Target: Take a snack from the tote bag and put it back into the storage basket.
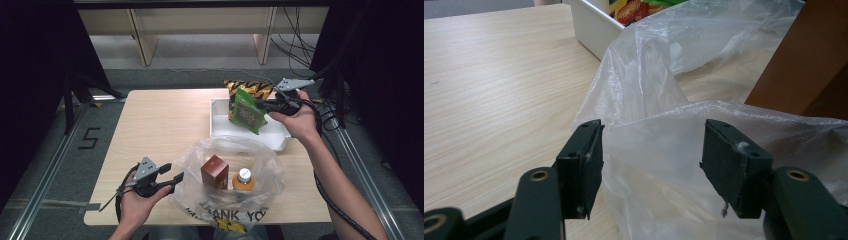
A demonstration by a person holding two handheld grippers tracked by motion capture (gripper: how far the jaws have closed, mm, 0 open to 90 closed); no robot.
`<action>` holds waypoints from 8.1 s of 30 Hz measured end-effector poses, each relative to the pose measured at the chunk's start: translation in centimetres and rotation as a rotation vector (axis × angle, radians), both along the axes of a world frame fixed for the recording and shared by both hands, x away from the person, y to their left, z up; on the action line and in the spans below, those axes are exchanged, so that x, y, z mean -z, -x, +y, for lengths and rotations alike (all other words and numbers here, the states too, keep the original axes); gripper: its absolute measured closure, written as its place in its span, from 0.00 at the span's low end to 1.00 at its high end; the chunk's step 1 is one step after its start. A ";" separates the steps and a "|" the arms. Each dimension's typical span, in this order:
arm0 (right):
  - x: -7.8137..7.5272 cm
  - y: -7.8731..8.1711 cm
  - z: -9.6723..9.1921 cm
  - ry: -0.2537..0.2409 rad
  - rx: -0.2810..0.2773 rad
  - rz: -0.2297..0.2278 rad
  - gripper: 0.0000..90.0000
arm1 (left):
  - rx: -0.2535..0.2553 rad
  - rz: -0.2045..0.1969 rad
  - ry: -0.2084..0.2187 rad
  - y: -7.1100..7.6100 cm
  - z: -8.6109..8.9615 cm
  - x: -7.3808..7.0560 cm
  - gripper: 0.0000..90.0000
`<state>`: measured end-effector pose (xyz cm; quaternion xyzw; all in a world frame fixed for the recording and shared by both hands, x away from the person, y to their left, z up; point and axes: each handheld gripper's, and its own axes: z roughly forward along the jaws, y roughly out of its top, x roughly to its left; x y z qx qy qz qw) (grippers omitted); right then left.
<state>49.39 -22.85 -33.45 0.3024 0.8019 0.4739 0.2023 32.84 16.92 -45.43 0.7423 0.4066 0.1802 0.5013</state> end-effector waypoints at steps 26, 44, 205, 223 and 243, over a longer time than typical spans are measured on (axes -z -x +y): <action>2.0 -1.8 0.2 0.058 0.019 0.041 1.00 | 0.003 0.003 -0.006 0.0 0.0 0.0 0.46; 2.9 -2.7 0.4 0.078 0.025 0.056 1.00 | 0.004 0.001 0.003 0.0 0.2 0.0 0.46; 6.8 -3.5 -1.8 0.174 0.273 0.106 0.94 | -0.004 0.007 0.010 0.2 0.0 0.0 0.46; 5.3 -0.2 -1.8 0.110 0.222 0.120 0.67 | -0.016 0.005 0.011 0.2 0.0 0.0 0.46; 5.0 4.0 -1.5 0.022 0.149 0.088 0.58 | -0.010 -0.001 0.009 0.2 0.1 0.1 0.46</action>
